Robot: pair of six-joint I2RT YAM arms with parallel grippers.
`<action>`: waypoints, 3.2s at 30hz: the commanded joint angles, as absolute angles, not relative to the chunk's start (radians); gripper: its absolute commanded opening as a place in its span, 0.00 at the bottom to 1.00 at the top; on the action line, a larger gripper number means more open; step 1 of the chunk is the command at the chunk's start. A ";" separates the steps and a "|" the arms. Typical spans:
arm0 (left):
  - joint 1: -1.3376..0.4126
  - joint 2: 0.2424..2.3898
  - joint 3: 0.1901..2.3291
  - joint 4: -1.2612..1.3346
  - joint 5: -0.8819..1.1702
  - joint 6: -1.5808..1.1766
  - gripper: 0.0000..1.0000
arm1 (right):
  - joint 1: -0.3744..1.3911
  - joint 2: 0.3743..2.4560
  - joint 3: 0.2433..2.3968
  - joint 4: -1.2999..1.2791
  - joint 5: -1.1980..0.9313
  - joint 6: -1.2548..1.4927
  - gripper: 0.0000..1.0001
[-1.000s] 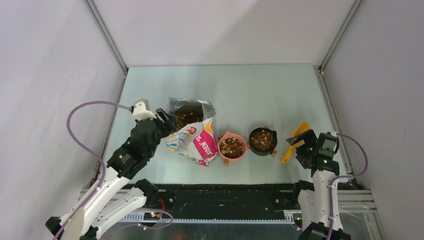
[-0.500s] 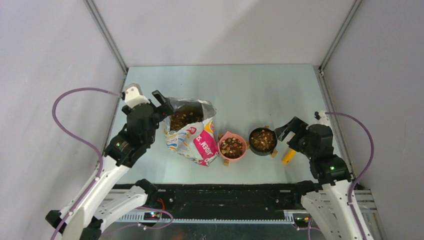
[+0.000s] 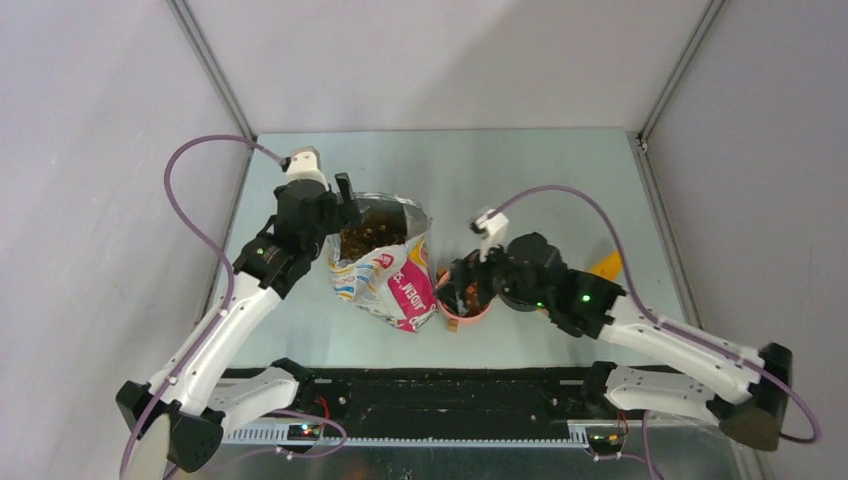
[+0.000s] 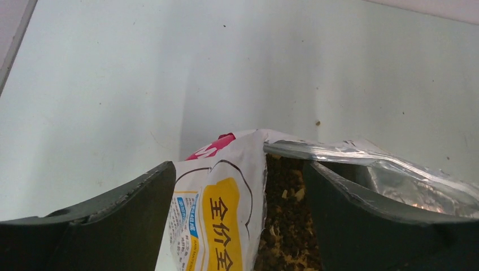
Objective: Serve the pet food
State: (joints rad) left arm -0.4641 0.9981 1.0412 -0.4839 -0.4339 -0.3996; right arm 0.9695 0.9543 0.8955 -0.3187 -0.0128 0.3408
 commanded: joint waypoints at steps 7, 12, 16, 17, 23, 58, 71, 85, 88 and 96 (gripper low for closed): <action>-0.395 1.139 1.165 -0.481 -0.440 -0.368 0.63 | 1.046 1.230 1.047 0.121 -0.016 0.191 0.91; -0.373 1.162 1.175 -0.490 -0.456 -0.397 0.48 | 1.047 1.353 1.114 0.204 -0.031 0.192 0.84; -0.365 1.149 1.187 -0.520 -0.509 -0.414 0.38 | 1.047 1.437 1.173 0.206 -0.042 0.191 0.66; -0.364 1.145 1.192 -0.529 -0.546 -0.417 0.37 | 1.048 1.460 1.198 0.180 -0.045 0.188 0.56; -0.359 1.167 1.343 -0.866 -0.951 -0.597 0.13 | 1.043 1.501 1.247 0.170 -0.067 0.159 0.00; -0.210 0.607 0.697 -0.051 -0.234 -0.233 1.00 | 0.531 1.755 1.870 -0.293 -0.959 -0.129 0.00; 0.302 1.171 0.628 1.177 1.154 -0.697 0.99 | 0.581 1.839 2.016 -0.624 -0.873 -0.324 0.00; 0.210 1.400 0.768 1.530 1.320 -0.969 0.93 | 0.572 1.822 1.971 -0.552 -0.812 -0.269 0.00; 0.208 1.415 0.751 1.529 1.332 -0.989 0.84 | 0.573 1.799 1.948 -0.536 -0.807 -0.263 0.00; 0.247 1.427 0.649 1.530 1.312 -1.020 0.78 | 0.561 1.762 1.927 -0.541 -0.770 -0.262 0.00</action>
